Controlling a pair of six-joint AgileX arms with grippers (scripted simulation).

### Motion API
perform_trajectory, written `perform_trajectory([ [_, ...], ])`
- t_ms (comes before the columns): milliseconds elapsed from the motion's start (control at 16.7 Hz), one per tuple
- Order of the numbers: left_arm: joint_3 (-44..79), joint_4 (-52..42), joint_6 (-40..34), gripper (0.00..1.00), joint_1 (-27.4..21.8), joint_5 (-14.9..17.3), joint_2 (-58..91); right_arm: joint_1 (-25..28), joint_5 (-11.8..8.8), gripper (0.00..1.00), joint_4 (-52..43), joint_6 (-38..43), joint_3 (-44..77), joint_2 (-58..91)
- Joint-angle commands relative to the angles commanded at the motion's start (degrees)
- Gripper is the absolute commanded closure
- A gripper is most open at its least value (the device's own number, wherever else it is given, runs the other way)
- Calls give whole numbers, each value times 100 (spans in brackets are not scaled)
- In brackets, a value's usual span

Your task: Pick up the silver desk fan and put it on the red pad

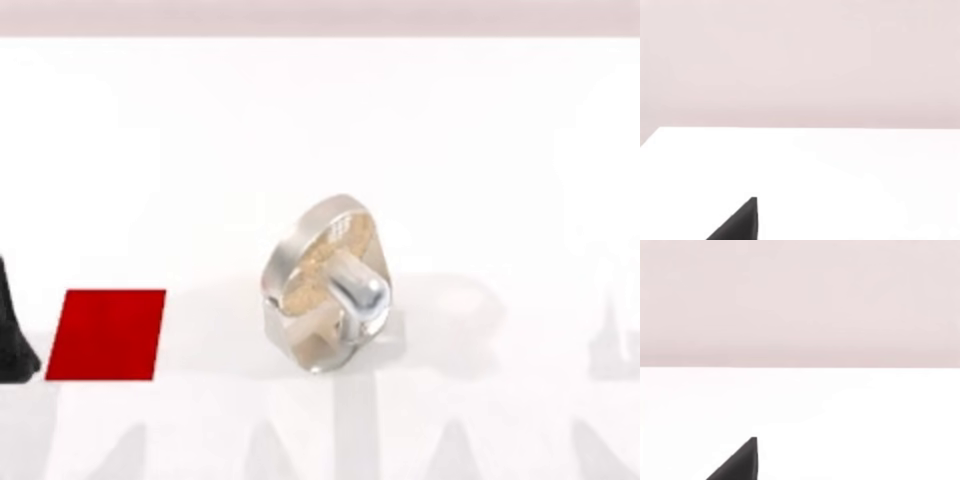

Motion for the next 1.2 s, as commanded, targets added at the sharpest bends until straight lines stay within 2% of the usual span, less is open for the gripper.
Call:
perform_trajectory([
  [240, 132, -152, 26, 0, -57, 10, 167, 0, 0, 0, 0, 0, 0, 0],
  [540, 1299, -1298, 185, 0, -486, 62, 1495, 0, 0, 0, 0, 0, 0, 0],
  [840, 3482, -3068, 356, 0, -1188, 118, 3660, 0, 0, 0, 0, 0, 0, 0],
  [1200, 6875, -5368, 515, 0, -2197, 157, 6769, 0, 0, 0, 0, 0, 0, 0],
])
